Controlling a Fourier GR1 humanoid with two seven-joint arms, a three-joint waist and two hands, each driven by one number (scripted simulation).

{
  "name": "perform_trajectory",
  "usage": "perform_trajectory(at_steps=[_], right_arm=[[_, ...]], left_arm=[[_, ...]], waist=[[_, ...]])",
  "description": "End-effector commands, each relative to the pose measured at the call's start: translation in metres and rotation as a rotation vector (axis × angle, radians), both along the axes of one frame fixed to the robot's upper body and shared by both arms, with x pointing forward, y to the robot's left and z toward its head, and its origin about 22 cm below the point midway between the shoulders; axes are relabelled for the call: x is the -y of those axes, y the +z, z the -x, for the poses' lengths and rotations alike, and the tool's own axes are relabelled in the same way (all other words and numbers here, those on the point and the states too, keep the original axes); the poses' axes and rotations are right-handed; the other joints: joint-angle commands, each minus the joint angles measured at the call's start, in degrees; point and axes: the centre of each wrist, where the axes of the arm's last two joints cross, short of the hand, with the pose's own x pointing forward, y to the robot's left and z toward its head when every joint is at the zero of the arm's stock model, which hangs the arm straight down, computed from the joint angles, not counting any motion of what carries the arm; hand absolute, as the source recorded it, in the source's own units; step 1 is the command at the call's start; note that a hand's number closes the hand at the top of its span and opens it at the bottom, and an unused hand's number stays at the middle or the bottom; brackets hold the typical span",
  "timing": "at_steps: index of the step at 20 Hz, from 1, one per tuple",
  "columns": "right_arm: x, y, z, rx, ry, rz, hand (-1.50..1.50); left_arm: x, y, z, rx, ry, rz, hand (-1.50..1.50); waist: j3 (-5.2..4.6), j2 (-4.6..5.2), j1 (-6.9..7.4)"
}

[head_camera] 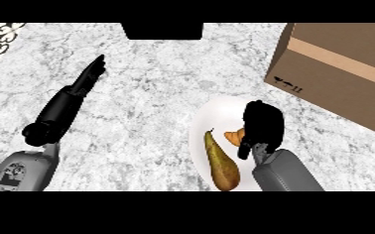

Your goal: Pick the croissant from the plate and place it in the cardboard box

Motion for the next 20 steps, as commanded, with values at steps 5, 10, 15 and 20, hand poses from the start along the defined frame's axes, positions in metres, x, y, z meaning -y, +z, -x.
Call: perform_trajectory(at_steps=[5,10,15,20], right_arm=[[-0.013,0.003,0.009,0.034,0.360,-0.019,1.50],[-0.031,0.018,0.030,0.002,0.966,-0.214,1.50],[0.018,0.041,0.015,0.205,1.153,-0.250,1.50],[0.039,0.096,0.020,0.383,1.230,-0.205,1.50]], left_arm=[[0.002,-0.002,-0.006,0.017,-0.010,-0.003,0.00],[0.005,-0.003,-0.005,0.008,-0.022,-0.001,0.00],[-0.004,0.007,-0.004,-0.001,0.009,-0.012,0.00],[0.015,0.003,0.004,-0.002,0.002,-0.004,0.00]], waist=[[0.23,0.48,0.14],[0.41,0.93,2.24],[0.34,0.35,0.21],[0.25,0.09,-0.41]])
